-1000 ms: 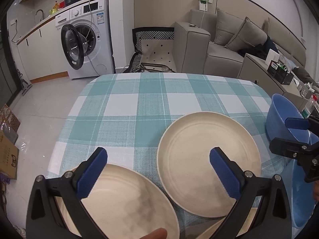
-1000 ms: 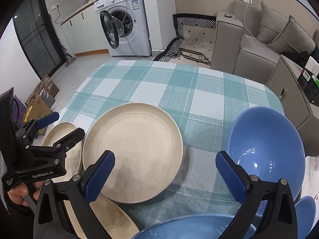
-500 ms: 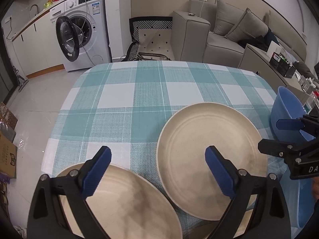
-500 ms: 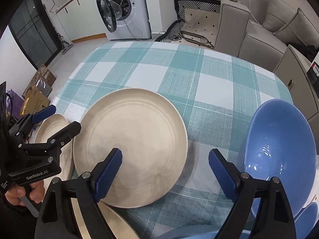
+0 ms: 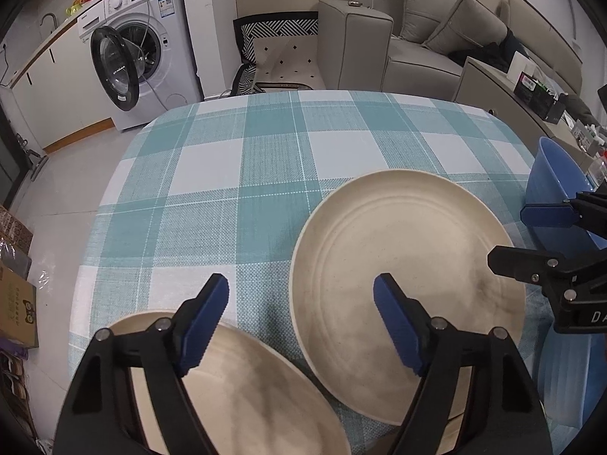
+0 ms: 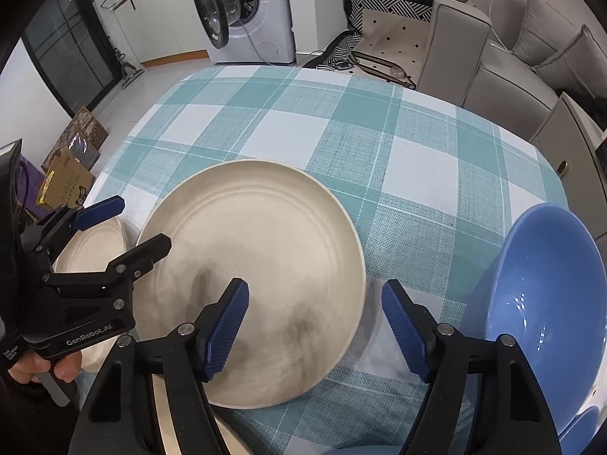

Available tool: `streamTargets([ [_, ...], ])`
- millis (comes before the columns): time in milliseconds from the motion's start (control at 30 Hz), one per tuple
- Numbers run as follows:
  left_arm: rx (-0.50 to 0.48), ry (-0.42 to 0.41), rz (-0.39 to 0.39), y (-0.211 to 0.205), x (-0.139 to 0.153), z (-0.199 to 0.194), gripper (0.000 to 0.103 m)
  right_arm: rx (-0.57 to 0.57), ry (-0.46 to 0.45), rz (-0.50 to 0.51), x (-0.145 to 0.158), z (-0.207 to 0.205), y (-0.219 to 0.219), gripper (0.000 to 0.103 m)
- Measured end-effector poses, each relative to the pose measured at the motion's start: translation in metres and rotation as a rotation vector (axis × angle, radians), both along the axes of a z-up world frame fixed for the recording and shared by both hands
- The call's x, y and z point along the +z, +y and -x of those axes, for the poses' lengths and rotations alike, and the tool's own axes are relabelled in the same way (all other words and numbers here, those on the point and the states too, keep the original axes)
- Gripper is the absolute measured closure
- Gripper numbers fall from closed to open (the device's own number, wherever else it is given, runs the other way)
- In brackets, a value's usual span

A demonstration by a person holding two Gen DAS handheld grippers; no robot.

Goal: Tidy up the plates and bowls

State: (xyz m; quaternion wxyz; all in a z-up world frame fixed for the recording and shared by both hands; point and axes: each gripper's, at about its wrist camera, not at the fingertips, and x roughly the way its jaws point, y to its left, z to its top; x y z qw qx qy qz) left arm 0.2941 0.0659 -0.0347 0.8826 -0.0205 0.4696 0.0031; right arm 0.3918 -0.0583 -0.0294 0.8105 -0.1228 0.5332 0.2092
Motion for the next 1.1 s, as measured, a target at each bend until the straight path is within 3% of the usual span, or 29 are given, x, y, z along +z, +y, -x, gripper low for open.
streamTargets([
  [267,-0.007,0.009,0.000,0.002,-0.005,-0.001,0.030,0.021,-0.005,0.031,-0.002,-0.001,0.009,0.034],
  [367,-0.015,0.020,-0.011,0.000,-0.008,-0.002,0.038,0.000,0.008,0.077,-0.009,-0.004,0.008,0.042],
  [600,-0.024,0.057,-0.026,-0.001,-0.016,-0.006,0.047,-0.007,0.041,0.140,-0.022,-0.009,0.012,0.047],
  [933,-0.046,0.081,-0.042,-0.005,-0.020,-0.006,0.050,-0.006,0.102,0.143,-0.030,-0.012,0.007,0.051],
  [1100,-0.077,0.105,-0.028,-0.009,-0.023,-0.007,0.061,-0.001,0.104,0.155,-0.031,-0.010,0.005,0.062],
])
